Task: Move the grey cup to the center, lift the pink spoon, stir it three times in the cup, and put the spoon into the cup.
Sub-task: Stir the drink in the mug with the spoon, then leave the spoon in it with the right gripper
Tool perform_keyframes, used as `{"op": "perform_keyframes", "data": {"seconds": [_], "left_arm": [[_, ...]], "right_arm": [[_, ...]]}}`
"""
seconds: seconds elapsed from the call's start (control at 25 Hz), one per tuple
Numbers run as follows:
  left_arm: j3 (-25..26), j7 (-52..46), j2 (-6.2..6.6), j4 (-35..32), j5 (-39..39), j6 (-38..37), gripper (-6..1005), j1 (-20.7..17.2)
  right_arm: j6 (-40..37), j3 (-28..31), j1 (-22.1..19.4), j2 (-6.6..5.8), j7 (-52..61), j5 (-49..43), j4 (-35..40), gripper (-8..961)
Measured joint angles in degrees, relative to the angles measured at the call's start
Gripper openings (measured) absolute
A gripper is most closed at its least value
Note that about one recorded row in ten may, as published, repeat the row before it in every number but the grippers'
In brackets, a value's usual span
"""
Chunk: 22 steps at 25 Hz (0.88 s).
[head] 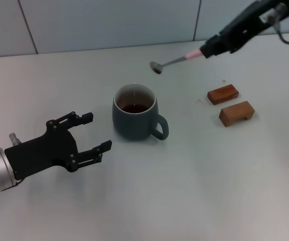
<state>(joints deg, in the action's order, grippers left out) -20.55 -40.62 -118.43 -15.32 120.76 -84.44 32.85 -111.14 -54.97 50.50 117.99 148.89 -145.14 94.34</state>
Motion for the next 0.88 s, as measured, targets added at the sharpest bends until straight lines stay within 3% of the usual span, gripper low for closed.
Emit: {"op": "perform_keyframes", "data": {"seconds": [0.28,0.88], "left_arm": [[-0.1,0.0,-0.04,-0.1,0.0,0.0,806,-0.1],[-0.5,0.0,-0.07,-0.2,0.0,0.1,806,-0.2]], "right_arm": [[2.5,-1.6,5.5,0.03,0.0,-2.7,-10.0,115],[12.0,-5.7,11.9,0.17,-1.4,-6.6,-29.5,137]]}}
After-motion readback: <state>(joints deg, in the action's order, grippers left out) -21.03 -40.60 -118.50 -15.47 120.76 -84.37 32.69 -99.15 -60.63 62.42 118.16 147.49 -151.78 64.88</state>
